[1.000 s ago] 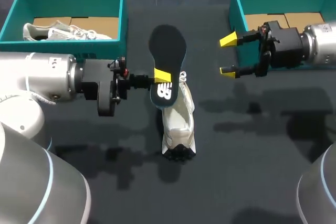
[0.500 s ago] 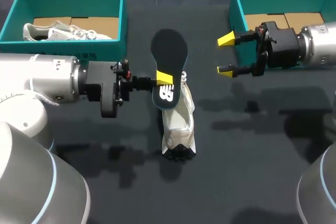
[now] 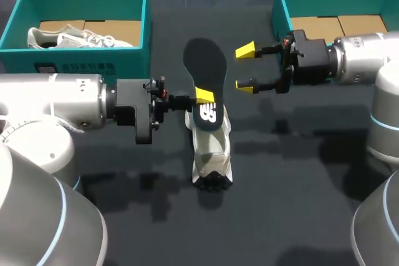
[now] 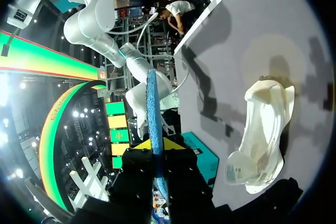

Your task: Take the shoe out of the shoebox, open the shoe tongue, remove and reinsert the insole, then place the shoe into the shoebox

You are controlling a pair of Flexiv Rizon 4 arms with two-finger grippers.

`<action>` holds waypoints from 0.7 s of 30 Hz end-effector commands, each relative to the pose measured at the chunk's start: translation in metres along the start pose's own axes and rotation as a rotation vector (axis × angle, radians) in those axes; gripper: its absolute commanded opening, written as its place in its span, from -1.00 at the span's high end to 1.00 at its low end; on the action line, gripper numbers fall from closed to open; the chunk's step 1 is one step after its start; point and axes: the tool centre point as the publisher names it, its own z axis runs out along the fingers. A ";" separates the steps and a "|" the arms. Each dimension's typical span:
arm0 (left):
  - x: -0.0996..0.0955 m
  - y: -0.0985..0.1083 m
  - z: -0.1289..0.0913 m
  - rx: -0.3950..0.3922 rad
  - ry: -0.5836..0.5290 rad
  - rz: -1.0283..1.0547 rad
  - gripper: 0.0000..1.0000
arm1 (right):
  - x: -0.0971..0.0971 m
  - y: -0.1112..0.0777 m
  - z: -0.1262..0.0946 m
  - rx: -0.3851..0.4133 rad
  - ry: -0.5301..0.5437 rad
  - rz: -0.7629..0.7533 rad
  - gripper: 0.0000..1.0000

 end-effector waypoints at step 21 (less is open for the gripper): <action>0.019 0.011 0.021 -0.031 0.008 0.025 1.00 | -0.011 -0.005 0.035 0.073 0.053 0.030 -0.05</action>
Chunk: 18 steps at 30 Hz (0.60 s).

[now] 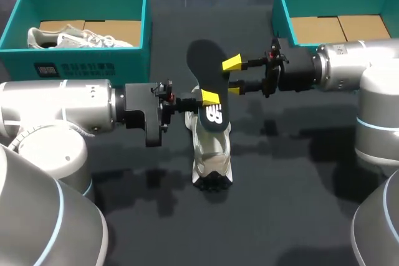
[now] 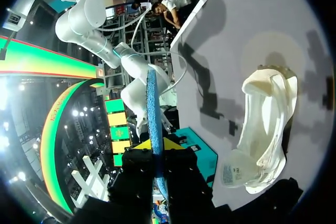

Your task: Take the shoe out of the shoebox, open the shoe tongue, remove and reinsert the insole, then place the shoe into the shoebox

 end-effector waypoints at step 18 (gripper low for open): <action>0.008 0.001 0.012 -0.016 0.018 0.001 1.00 | -0.008 0.002 0.018 0.037 0.018 0.005 0.46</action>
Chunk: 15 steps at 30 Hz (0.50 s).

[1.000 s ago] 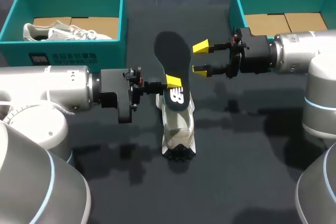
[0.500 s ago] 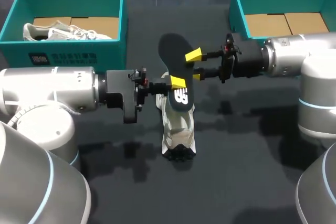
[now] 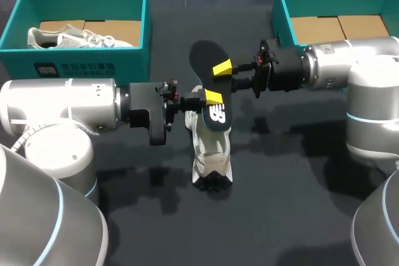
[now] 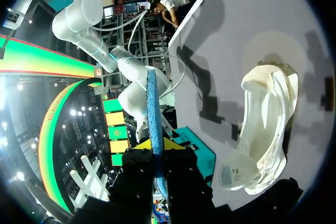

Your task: Take the shoe out of the shoebox, open the shoe tongue, remove and reinsert the insole, then place the shoe into the shoebox

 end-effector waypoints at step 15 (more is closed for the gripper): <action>0.004 -0.008 -0.001 -0.021 0.002 0.012 0.35 | -0.005 -0.005 0.002 -0.009 0.009 0.002 1.00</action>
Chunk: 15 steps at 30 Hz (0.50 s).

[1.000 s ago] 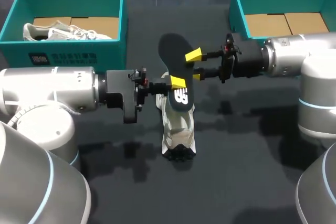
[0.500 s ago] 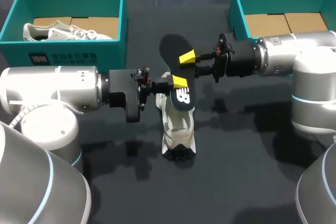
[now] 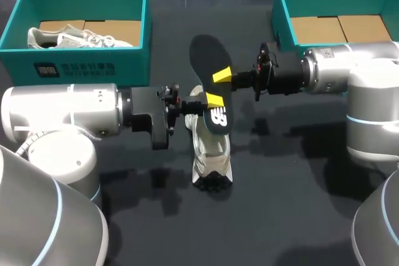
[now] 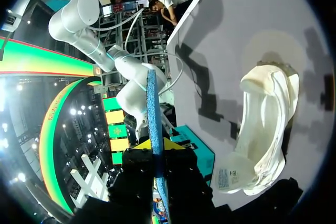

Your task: Take the shoe out of the shoebox, open the shoe tongue, remove and reinsert the insole, then place the shoe into the shoebox

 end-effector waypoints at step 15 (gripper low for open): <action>-0.013 0.007 -0.100 -0.052 0.060 -0.100 -1.00 | -0.013 -0.021 -0.006 -0.008 0.015 0.030 1.00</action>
